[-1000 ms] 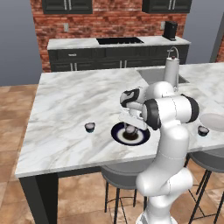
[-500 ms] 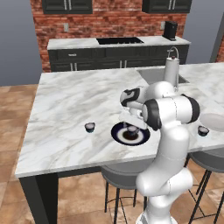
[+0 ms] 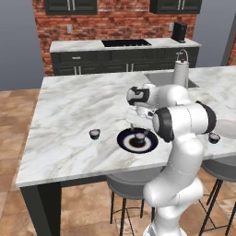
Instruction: Place two yogurt containers on each plate.
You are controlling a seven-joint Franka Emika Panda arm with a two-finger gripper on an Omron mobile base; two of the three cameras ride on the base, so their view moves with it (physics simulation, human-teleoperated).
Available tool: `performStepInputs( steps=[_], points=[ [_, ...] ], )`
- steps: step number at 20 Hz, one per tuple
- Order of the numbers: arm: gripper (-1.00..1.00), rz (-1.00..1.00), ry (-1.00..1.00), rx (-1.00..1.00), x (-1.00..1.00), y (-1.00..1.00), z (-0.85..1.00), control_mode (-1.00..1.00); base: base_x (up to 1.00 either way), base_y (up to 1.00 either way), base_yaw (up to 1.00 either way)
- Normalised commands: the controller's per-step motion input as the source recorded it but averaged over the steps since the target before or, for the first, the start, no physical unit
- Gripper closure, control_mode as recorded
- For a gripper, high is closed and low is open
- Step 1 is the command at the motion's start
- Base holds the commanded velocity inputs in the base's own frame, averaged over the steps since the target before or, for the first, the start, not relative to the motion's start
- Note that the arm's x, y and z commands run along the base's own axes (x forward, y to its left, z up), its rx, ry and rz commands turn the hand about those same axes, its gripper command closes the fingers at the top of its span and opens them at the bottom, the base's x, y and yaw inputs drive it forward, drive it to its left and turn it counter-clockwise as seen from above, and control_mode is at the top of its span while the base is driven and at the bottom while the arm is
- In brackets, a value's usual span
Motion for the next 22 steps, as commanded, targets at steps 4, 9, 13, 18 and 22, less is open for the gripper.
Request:
performStepInputs(
  steps=[4, 9, 13, 18, 22],
  points=[
    [-1.00, 0.00, 0.10, -0.24, 0.00, 0.61, 0.46, -1.00, 0.00, 0.00, 0.00],
    [-1.00, 0.01, 0.02, -0.23, 0.09, 0.77, 0.22, -1.00, 0.00, 0.00, 0.00],
    [-1.00, 0.00, 0.00, -0.16, 0.06, 0.76, 0.01, -1.00, 0.00, 0.00, 0.00],
    [-1.00, 0.00, -0.17, -0.01, 0.06, 0.52, -0.05, -1.00, 0.00, 0.00, 0.00],
    [-1.00, 0.03, -0.22, 0.04, 0.14, 0.23, -0.06, -1.00, 0.00, 0.00, 0.00]
  ],
)
